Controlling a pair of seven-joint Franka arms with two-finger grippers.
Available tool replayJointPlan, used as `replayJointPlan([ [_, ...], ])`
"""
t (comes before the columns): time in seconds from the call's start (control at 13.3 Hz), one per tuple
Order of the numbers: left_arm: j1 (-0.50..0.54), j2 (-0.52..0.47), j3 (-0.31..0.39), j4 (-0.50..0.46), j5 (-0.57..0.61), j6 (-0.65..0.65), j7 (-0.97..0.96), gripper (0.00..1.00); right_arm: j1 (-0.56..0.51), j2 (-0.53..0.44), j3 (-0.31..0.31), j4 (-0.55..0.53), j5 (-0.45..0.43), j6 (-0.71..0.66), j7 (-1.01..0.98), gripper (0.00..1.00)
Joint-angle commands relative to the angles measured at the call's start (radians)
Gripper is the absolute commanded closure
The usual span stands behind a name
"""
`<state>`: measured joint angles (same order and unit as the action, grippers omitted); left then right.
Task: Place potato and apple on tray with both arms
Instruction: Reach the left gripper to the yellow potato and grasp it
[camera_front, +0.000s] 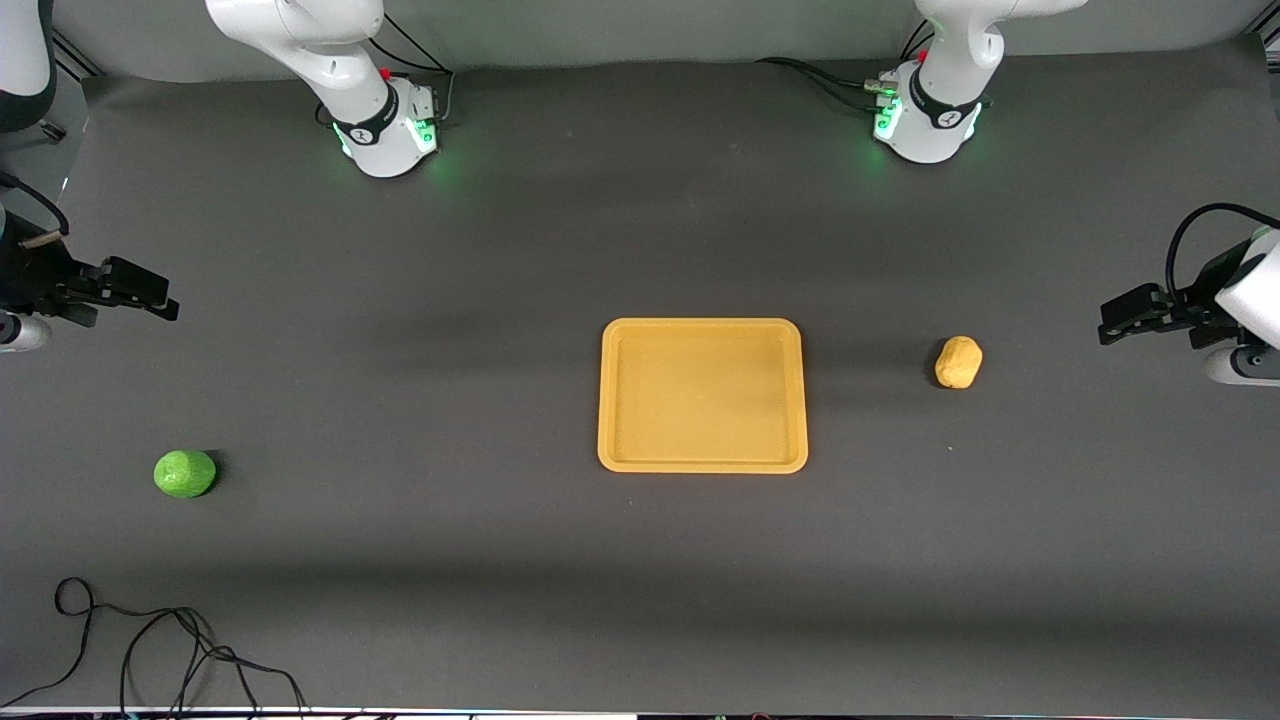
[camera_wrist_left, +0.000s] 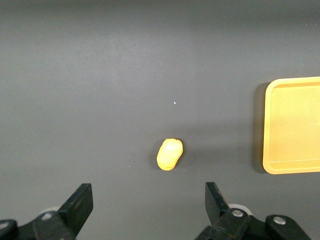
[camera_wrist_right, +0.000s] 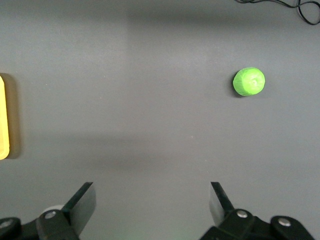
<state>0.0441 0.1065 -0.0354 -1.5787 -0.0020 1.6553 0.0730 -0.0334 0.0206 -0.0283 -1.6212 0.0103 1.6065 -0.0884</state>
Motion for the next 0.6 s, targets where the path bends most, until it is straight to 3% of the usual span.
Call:
replayJointPlan([
  [0.0,-0.024,-0.011,0.003,-0.067,-0.009,0.006,-0.004,0.0,0.013,0.009,-0.015,0.026,0.016,-0.011,0.018,0.0],
  [0.3,-0.02,0.011,0.005,-0.197,-0.012,0.128,0.085,0.0,0.015,0.007,-0.015,0.024,0.016,-0.011,0.018,0.0],
  [0.53,-0.027,0.031,0.005,-0.376,-0.012,0.321,0.105,0.01,0.015,0.009,-0.015,0.02,0.016,-0.007,0.016,0.0],
])
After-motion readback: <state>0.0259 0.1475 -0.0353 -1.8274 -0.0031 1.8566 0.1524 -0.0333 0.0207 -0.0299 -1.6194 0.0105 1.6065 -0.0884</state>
